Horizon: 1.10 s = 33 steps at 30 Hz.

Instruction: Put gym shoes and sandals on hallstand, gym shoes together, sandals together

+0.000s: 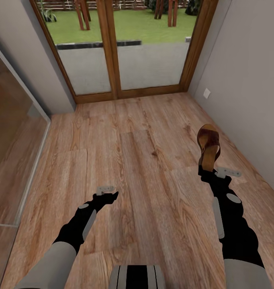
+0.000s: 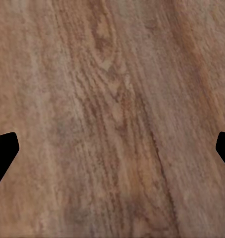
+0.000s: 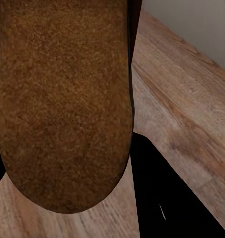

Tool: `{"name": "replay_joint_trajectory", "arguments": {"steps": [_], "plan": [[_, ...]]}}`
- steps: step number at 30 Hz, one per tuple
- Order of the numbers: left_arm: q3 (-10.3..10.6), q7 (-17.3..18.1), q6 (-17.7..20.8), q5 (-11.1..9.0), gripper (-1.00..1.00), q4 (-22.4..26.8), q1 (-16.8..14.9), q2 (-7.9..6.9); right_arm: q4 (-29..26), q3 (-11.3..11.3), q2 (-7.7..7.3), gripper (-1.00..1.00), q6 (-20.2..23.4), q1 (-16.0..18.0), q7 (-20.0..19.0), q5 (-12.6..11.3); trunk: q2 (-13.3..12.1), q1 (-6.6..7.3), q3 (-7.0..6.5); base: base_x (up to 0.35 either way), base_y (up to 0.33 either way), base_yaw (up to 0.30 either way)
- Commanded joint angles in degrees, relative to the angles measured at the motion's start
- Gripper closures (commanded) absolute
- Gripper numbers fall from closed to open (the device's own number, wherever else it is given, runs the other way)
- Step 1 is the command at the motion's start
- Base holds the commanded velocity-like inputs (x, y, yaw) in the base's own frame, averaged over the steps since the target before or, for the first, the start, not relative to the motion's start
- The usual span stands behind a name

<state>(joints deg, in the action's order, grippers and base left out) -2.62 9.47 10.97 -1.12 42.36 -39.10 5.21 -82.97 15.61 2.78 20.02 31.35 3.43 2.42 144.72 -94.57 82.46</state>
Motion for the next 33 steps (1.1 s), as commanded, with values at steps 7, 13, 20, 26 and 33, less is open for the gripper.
{"name": "replay_joint_trajectory", "arguments": {"steps": [7,13,20,26,33], "plan": [[-0.28,0.37,0.45,-0.11,-1.0,0.09,-0.01,0.06,-0.08,0.04,0.04,1.0,0.37,0.02,0.08,0.04,-0.07,0.16,-1.95,-0.001,0.0,0.0],[-0.28,0.37,0.46,-0.11,-1.0,0.09,-0.01,0.06,-0.08,0.04,0.04,1.0,0.37,0.03,0.09,0.04,-0.15,0.32,-3.84,0.0,0.0,-0.019],[-0.28,0.37,0.46,-0.11,-1.0,0.09,-0.01,0.06,-0.08,0.04,0.04,1.0,0.35,0.03,0.09,0.04,-0.24,0.5,-6.05,0.0,0.0,-0.068],[-0.28,0.37,0.46,-0.11,-1.0,0.09,-0.01,0.06,-0.08,0.04,0.04,1.0,0.37,0.03,0.09,0.07,-0.32,0.65,-7.94,0.0,0.0,-0.078],[-0.28,0.37,0.46,-0.11,-1.0,0.14,-0.01,0.06,-0.08,0.04,0.04,1.0,0.35,0.03,0.09,0.13,-0.41,0.83,-10.15,0.0,0.0,-0.078]]}}
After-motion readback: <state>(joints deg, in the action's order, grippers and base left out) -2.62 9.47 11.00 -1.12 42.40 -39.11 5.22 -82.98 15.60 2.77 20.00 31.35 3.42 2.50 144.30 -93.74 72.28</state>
